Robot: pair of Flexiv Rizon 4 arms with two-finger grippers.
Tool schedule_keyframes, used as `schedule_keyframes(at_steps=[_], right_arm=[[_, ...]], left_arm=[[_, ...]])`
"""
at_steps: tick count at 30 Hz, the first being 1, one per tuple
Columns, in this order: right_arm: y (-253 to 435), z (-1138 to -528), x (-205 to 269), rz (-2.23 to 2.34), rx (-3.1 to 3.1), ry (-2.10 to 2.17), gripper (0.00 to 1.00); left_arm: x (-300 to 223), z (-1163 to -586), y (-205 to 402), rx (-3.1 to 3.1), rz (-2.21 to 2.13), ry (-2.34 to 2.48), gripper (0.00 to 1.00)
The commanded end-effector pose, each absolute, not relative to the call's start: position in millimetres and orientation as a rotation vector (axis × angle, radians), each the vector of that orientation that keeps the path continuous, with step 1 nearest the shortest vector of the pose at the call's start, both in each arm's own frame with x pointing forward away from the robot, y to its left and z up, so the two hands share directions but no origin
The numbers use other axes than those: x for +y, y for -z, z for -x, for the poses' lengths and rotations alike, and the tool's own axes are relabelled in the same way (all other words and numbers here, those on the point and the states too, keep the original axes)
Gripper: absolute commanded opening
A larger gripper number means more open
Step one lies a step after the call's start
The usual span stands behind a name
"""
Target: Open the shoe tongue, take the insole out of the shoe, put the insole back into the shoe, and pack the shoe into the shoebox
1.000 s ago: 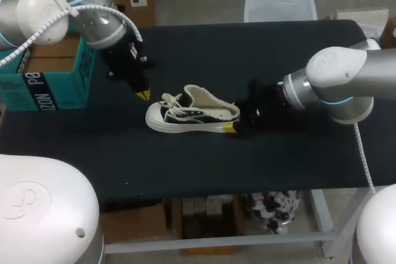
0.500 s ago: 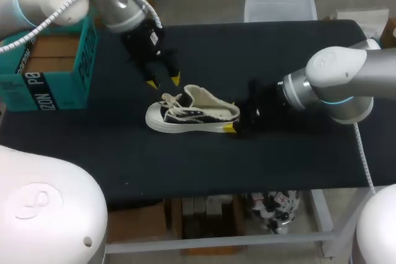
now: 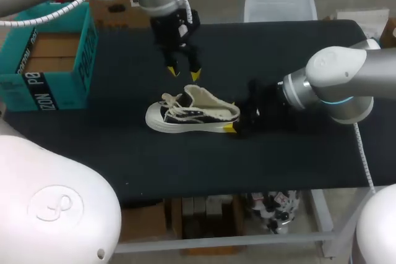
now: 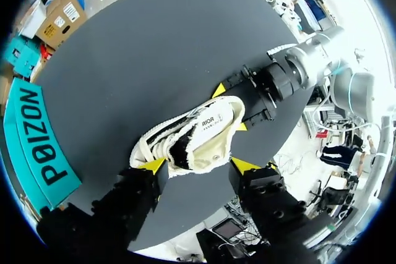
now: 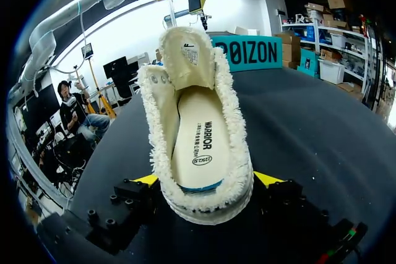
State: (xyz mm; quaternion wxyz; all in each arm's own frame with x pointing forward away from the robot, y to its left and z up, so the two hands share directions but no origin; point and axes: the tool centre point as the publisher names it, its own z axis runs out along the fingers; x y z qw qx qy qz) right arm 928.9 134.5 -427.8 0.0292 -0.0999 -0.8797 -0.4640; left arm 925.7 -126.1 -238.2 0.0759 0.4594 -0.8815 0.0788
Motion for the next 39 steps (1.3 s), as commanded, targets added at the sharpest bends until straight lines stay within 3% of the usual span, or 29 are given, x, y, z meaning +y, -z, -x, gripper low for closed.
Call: schedule_keyframes(at_steps=[1,2,3,9,15,22,26,39], right_arm=[[433.7,-929.7,132.9,0.306,-2.711,1.435,0.0],[433.7,-929.7,132.9,0.306,-2.711,1.435,0.0],[433.7,-929.7,132.9,0.306,-2.711,1.435,0.0],[433.7,-929.7,132.9,0.306,-2.711,1.435,0.0],[433.7,-929.7,132.9,0.306,-2.711,1.435,0.0],[433.7,-929.7,132.9,0.306,-2.711,1.435,0.0],[433.7,-929.7,132.9,0.306,-2.711,1.435,0.0],[433.7,-929.7,132.9,0.306,-2.711,1.435,0.0]], left_arm=[[-140.0,-927.7,240.4,-2.716,-1.261,-0.167,0.17],[-142.6,-928.5,241.2,-2.743,-1.221,-0.171,0.04],[-144.7,-928.9,242.5,-2.767,-1.164,-0.177,0.0],[-149.0,-932.7,250.4,-2.913,-0.708,-0.22,0.0],[-137.4,-938.3,259.2,-3.009,0.017,-0.122,0.0],[-138.3,-927.3,263.9,-3.053,-0.054,-0.032,0.0],[-148.0,-913.1,269.8,-3.093,0.408,0.037,0.0],[-155.9,-915.2,306.8,-3.136,0.555,0.089,0.0]])
